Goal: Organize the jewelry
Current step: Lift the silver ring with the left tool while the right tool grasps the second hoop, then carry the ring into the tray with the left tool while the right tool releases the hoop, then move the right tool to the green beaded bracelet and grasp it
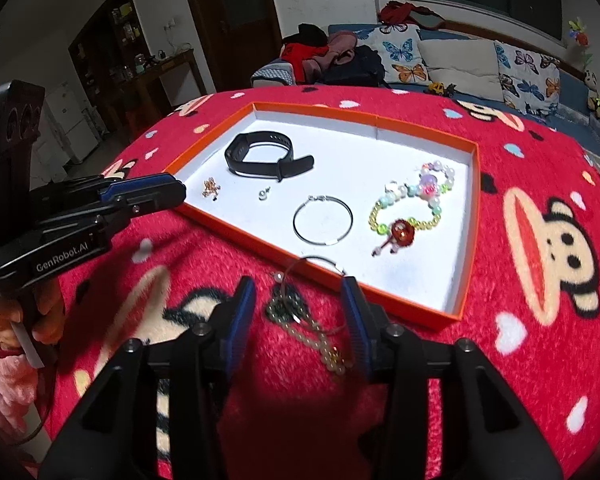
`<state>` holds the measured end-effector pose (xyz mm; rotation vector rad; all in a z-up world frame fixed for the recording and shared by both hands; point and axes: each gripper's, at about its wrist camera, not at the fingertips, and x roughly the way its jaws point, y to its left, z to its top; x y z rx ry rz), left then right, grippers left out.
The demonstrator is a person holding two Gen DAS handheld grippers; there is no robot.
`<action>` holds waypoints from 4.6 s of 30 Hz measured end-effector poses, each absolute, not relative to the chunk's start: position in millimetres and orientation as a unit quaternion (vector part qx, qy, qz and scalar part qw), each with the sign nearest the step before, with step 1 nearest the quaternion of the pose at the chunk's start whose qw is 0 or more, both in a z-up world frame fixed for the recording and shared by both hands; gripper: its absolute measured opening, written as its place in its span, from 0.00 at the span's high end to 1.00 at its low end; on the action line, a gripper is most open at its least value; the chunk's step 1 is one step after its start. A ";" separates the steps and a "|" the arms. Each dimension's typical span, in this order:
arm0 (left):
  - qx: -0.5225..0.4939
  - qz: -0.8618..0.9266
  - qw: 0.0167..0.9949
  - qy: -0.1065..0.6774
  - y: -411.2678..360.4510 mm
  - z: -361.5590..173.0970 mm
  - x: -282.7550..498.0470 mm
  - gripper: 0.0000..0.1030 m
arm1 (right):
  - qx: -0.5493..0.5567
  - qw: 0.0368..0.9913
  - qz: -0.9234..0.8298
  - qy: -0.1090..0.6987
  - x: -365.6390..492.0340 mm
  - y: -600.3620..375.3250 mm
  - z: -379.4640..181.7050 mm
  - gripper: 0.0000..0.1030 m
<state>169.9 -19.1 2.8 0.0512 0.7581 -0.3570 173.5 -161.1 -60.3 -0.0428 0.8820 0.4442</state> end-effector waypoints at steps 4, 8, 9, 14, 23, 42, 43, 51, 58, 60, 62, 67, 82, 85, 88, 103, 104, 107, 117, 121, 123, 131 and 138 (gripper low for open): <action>0.025 -0.174 0.913 0.369 -19.7 0.2 168.6 0.82 | -0.022 0.880 0.202 0.428 172.5 -164.8 -65.0 0.44; 0.028 -0.177 0.912 0.370 -21.2 -1.4 167.3 0.82 | -0.015 0.881 0.192 0.433 171.7 -169.9 -68.2 0.44; 0.029 -0.177 0.912 0.370 -21.9 -2.0 167.3 0.82 | -0.013 0.881 0.191 0.432 171.1 -171.3 -68.3 0.44; 0.029 -0.177 0.911 0.371 -22.4 -4.4 167.0 0.82 | 0.013 0.885 0.171 0.433 166.4 -184.5 -69.4 0.44; 0.027 -0.179 0.911 0.371 -23.2 -7.9 166.1 0.82 | 0.035 0.894 0.134 0.427 160.8 -197.6 -67.9 0.44; 0.022 -0.183 0.910 0.371 -22.2 -13.7 166.9 0.82 | 0.047 0.886 0.073 0.455 184.4 -180.6 -89.6 0.39; 0.021 -0.184 0.910 0.370 -21.7 -13.8 167.3 0.82 | 0.045 0.887 0.068 0.454 184.8 -180.9 -89.8 0.42; 0.021 -0.183 0.911 0.370 -21.5 -13.7 167.2 0.82 | 0.049 0.890 0.059 0.449 184.3 -187.5 -90.0 0.51; 0.014 -0.183 0.911 0.369 -24.2 -11.0 172.4 0.82 | 0.037 0.900 0.100 0.422 178.1 -180.0 -66.4 0.51; 0.014 -0.185 0.911 0.367 -26.6 -7.7 176.2 0.82 | 0.032 0.904 0.114 0.411 183.2 -176.1 -57.2 0.51; 0.015 -0.189 0.911 0.367 -30.7 -5.1 183.2 0.82 | 0.031 0.904 0.131 0.407 194.2 -172.5 -51.7 0.51; 0.021 -0.187 0.906 0.380 -42.2 -8.0 205.6 0.82 | 0.011 0.892 0.159 0.423 226.8 -159.5 -59.0 0.51; 0.014 -0.174 0.890 0.422 -39.2 -35.8 238.6 0.80 | -0.008 0.868 0.184 0.461 249.5 -140.4 -83.3 0.50; 0.011 -0.169 0.889 0.425 -36.7 -37.4 240.4 0.60 | -0.011 0.868 0.183 0.461 251.2 -138.6 -82.7 0.50; 0.010 -0.164 0.894 0.417 -35.4 -34.7 237.7 0.46 | -0.012 0.868 0.186 0.460 251.7 -139.2 -81.3 0.40; 0.001 -0.160 0.902 0.400 -29.2 -14.2 203.0 0.46 | -0.018 0.881 0.205 0.427 200.3 -166.3 -47.4 0.39; 0.001 -0.161 0.903 0.400 -29.3 -13.9 199.9 0.46 | -0.023 0.879 0.208 0.429 193.0 -167.4 -48.3 0.39; 0.003 -0.165 0.903 0.396 -31.9 -11.8 187.4 0.46 | -0.032 0.874 0.211 0.437 179.7 -169.7 -55.3 0.41; 0.015 -0.178 0.897 0.403 -45.9 -15.7 168.2 0.46 | -0.021 0.854 0.210 0.476 167.1 -178.1 -84.9 0.60; 0.017 -0.180 0.896 0.406 -50.4 -19.4 169.0 0.46 | -0.019 0.851 0.209 0.482 167.2 -177.5 -88.8 0.66; 0.019 -0.183 0.895 0.407 -51.8 -20.2 169.9 0.46 | -0.022 0.851 0.209 0.482 166.5 -177.0 -89.0 0.67; 0.024 -0.196 0.890 0.410 -61.4 -24.2 170.5 0.46 | -0.038 0.853 0.200 0.481 163.2 -177.2 -89.1 0.83; 0.026 -0.212 0.885 0.414 -70.4 -27.1 171.3 0.47 | -0.039 0.856 0.196 0.476 153.7 -186.0 -85.4 0.91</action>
